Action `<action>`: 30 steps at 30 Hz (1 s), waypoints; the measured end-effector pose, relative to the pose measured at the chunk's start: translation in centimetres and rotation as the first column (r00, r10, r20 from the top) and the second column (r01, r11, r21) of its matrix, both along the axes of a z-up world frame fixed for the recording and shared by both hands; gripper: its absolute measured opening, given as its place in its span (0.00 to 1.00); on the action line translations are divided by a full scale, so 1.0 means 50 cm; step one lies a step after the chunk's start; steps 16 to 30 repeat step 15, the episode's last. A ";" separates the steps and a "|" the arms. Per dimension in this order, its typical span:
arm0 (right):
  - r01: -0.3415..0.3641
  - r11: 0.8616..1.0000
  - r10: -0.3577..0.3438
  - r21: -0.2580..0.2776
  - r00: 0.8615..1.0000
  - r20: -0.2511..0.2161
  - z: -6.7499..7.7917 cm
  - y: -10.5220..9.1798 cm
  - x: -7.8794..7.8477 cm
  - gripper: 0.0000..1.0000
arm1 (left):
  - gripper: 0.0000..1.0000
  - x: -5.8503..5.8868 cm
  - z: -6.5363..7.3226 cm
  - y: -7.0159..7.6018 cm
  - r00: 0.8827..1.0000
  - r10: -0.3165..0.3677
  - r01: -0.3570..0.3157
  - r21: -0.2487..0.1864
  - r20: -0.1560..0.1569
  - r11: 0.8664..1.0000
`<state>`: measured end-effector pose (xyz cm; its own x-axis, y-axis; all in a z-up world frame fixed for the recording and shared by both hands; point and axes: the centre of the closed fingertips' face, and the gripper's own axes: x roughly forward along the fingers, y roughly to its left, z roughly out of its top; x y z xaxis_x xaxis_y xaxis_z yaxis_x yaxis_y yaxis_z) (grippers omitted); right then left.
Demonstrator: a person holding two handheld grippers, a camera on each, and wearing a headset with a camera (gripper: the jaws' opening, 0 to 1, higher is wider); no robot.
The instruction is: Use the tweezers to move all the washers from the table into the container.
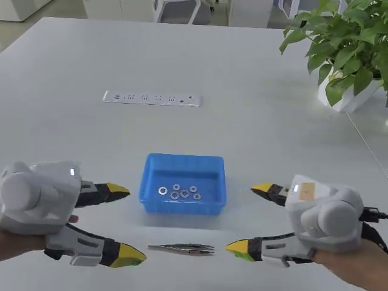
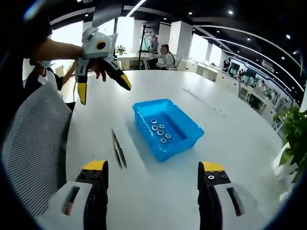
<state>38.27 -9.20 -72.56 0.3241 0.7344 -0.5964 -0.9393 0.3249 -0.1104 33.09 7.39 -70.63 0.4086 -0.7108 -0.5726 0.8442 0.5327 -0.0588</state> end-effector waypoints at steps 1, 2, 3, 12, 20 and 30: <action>0.015 1.000 -0.015 0.008 1.000 -0.005 0.002 -0.008 0.001 0.80 | 0.91 0.000 0.002 0.002 1.000 0.007 -0.007 0.002 0.005 1.000; 0.029 0.999 -0.029 0.023 1.000 -0.010 0.005 -0.016 0.001 0.82 | 0.94 0.002 0.004 0.003 1.000 0.016 -0.016 -0.002 0.008 1.000; 0.042 0.999 -0.042 0.028 0.999 -0.012 0.005 -0.023 0.002 0.85 | 0.97 0.003 0.005 0.003 1.000 0.023 -0.023 -0.004 0.008 1.000; 0.076 0.995 -0.073 0.058 0.996 -0.043 0.001 -0.045 -0.012 1.00 | 0.99 0.011 0.011 -0.006 0.998 0.035 -0.034 -0.017 0.042 0.999; 0.071 0.996 -0.068 0.053 0.997 -0.047 0.000 -0.045 -0.018 1.00 | 0.99 0.014 0.012 -0.006 0.998 0.036 -0.035 -0.014 0.047 0.999; 0.071 0.996 -0.068 0.053 0.997 -0.047 0.000 -0.045 -0.018 1.00 | 0.99 0.014 0.012 -0.006 0.998 0.036 -0.035 -0.014 0.047 0.999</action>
